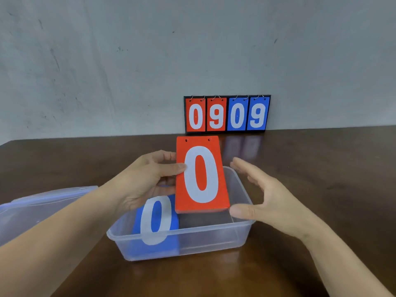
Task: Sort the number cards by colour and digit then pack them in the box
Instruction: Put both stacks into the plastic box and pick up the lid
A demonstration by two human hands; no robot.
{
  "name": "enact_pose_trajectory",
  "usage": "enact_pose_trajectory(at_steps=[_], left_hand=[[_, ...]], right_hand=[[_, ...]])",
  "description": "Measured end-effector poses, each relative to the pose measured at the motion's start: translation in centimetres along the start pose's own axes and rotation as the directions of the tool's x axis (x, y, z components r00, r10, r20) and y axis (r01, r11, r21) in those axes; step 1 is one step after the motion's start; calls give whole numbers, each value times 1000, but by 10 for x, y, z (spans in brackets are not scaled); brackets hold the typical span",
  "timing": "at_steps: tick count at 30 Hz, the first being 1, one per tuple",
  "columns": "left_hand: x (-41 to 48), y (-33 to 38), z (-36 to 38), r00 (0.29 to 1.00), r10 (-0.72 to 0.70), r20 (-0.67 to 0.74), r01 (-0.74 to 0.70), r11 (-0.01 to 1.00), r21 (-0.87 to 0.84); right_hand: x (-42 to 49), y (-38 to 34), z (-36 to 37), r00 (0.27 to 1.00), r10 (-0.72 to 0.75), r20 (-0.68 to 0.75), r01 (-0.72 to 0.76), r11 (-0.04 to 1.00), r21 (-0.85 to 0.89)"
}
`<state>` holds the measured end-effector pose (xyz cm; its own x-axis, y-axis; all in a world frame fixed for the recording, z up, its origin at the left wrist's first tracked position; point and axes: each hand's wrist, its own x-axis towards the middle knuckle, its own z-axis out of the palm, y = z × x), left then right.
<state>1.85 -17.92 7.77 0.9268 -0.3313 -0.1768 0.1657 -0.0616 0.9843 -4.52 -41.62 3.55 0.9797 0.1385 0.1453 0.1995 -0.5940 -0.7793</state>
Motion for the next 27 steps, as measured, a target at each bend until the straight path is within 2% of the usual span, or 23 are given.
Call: enact_pose_trajectory(at_steps=[3, 12, 21, 27], left_hand=[[2, -11, -5, 998, -62, 1, 62, 997, 56], [-2, -25, 5, 972, -227, -58, 233, 965, 120], [5, -22, 27, 962, -249, -112, 270, 930, 250], [8, -28, 33, 958, -257, -126, 283, 915, 287]], right_hand=[[-7, 11, 6, 997, -2, 73, 0, 1000, 24], [-19, 19, 12, 994, -87, 61, 74, 980, 183], [-16, 26, 10, 991, -94, 96, 65, 962, 264], [-13, 34, 12, 992, -73, 98, 48, 969, 241]])
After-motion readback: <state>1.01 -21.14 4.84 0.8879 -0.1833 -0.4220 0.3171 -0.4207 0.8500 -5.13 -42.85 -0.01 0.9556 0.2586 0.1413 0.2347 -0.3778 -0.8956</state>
